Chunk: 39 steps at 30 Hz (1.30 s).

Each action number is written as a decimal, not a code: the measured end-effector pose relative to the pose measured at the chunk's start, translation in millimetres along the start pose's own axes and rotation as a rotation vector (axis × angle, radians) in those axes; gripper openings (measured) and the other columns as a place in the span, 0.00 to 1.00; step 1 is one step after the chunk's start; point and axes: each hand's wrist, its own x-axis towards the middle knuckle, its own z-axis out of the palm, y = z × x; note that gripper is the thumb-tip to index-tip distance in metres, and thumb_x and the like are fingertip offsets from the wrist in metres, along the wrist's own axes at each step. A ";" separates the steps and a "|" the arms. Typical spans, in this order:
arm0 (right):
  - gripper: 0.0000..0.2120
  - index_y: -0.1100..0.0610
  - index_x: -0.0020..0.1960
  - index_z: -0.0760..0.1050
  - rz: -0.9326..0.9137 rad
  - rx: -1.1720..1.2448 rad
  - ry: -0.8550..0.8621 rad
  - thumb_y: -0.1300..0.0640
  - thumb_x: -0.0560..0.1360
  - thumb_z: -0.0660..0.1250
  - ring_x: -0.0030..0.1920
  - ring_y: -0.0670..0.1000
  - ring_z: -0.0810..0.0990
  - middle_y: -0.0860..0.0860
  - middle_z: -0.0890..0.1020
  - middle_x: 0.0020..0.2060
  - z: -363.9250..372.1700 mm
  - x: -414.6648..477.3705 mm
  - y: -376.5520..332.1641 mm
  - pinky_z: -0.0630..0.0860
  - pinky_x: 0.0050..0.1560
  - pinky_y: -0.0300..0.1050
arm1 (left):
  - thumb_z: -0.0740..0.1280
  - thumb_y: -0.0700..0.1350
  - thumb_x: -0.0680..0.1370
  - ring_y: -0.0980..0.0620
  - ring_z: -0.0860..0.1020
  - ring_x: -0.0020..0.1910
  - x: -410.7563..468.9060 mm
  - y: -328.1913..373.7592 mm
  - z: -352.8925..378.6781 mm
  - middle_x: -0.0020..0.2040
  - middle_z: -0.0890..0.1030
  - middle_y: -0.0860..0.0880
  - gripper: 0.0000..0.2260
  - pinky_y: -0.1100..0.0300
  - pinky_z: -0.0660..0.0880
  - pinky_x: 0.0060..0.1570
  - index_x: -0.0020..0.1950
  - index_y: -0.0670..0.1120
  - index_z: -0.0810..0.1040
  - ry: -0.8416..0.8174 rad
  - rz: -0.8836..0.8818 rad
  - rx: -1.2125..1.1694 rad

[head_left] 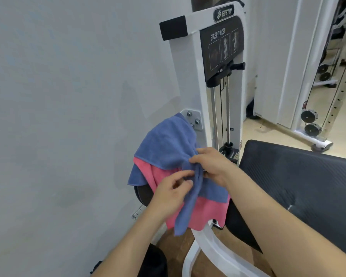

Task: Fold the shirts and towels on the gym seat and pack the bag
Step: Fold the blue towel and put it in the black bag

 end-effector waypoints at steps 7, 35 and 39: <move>0.12 0.65 0.53 0.77 -0.108 0.310 0.033 0.67 0.73 0.59 0.42 0.54 0.78 0.58 0.78 0.41 -10.7 11.9 -53.2 0.73 0.42 0.48 | 0.60 0.33 0.79 0.50 0.82 0.40 38.6 2.7 -31.8 0.45 0.83 0.44 0.09 0.57 0.79 0.42 0.54 0.44 0.75 0.278 -0.223 -0.661; 0.13 0.44 0.66 0.69 -0.760 -0.214 0.868 0.54 0.83 0.57 0.61 0.41 0.75 0.46 0.76 0.60 -93.6 -145.7 -12.2 0.72 0.63 0.41 | 0.63 0.42 0.78 0.52 0.72 0.44 23.8 124.4 -36.3 0.44 0.71 0.52 0.12 0.64 0.68 0.46 0.35 0.40 0.74 0.551 1.062 0.414; 0.14 0.44 0.60 0.71 -0.582 -0.414 0.753 0.56 0.76 0.67 0.44 0.43 0.79 0.45 0.80 0.43 -125.9 -230.4 11.5 0.75 0.44 0.32 | 0.59 0.50 0.79 0.58 0.70 0.32 -31.5 116.7 5.5 0.33 0.70 0.47 0.14 0.68 0.66 0.32 0.35 0.46 0.69 0.168 0.771 0.220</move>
